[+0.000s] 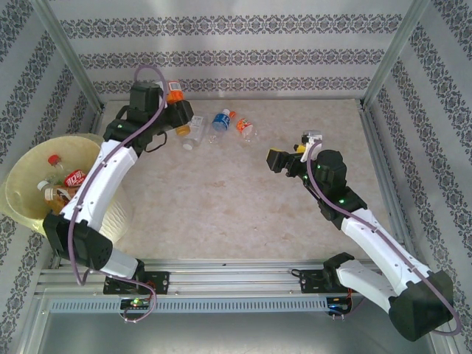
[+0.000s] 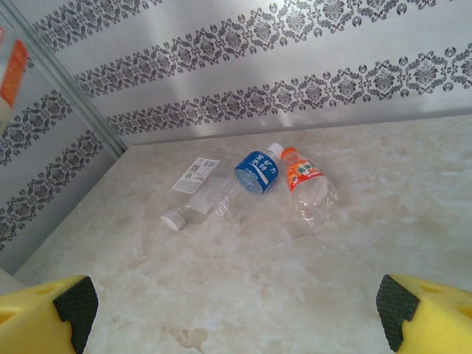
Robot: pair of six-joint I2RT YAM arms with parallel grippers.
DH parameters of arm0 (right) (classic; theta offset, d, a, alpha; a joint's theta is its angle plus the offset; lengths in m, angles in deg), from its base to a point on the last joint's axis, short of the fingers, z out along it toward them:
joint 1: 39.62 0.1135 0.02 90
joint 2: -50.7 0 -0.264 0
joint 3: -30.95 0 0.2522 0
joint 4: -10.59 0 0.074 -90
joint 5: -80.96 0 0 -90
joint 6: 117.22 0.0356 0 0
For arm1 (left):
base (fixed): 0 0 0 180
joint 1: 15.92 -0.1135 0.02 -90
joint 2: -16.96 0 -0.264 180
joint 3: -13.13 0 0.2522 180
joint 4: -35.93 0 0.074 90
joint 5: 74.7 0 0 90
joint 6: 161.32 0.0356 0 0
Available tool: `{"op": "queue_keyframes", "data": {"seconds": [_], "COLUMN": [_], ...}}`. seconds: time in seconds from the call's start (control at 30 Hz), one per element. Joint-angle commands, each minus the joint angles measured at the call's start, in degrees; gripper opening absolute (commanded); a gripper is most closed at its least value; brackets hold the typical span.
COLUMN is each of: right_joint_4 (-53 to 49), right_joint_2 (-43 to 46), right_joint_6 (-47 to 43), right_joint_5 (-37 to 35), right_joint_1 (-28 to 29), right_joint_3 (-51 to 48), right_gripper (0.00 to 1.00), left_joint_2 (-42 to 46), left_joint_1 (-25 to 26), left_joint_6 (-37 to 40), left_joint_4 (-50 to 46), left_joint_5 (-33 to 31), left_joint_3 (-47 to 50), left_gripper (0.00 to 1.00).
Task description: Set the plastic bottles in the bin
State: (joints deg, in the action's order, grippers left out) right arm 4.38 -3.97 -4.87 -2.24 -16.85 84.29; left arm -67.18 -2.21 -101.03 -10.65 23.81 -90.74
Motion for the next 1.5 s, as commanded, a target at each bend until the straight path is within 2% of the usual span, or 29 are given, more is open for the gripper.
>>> {"op": "queue_keyframes", "data": {"seconds": [0.0,0.37,0.73,1.07,1.23,1.37,1.47], "right_joint_4": [2.7,3.5,3.9,3.6,3.5,3.6,3.7], "right_joint_2": [-0.5,-3.3,-5.8,-7.8,-7.9,-8.2,-8.5], "right_joint_6": [0.2,0.7,0.8,0.5,0.5,0.3,0.2], "right_joint_5": [0.7,1.1,1.6,2.2,2.1,2.2,2.4], "right_joint_1": [0.7,1.0,1.4,1.8,2.0,2.0,2.0], "right_joint_3": [-0.1,1.2,3.0,4.7,4.6,4.7,5.1], "right_gripper": [0.98,0.98,0.98,0.98,0.98,0.98,0.98], "left_joint_2": [2.8,7.0,10.5,10.6,13.0,14.6,15.1], "left_joint_1": [-1.2,-3.5,-16.7,-31.9,-36.9,-43.4,-44.7], "left_joint_6": [2.5,7.0,10.0,6.9,6.6,5.2,3.5], "left_joint_4": [-7.3,-18.4,-26.1,-31.3,-31.9,-30.2,-29.3], "left_joint_5": [-3.2,-15.4,-24.0,-14.9,-16.6,-12.5,-13.9], "left_joint_3": [-4.3,-12.1,-15.2,-13.1,-9.4,-4.6,-2.7], "left_gripper": [0.49,0.49,0.51,0.51,0.51,0.51,0.55]}}
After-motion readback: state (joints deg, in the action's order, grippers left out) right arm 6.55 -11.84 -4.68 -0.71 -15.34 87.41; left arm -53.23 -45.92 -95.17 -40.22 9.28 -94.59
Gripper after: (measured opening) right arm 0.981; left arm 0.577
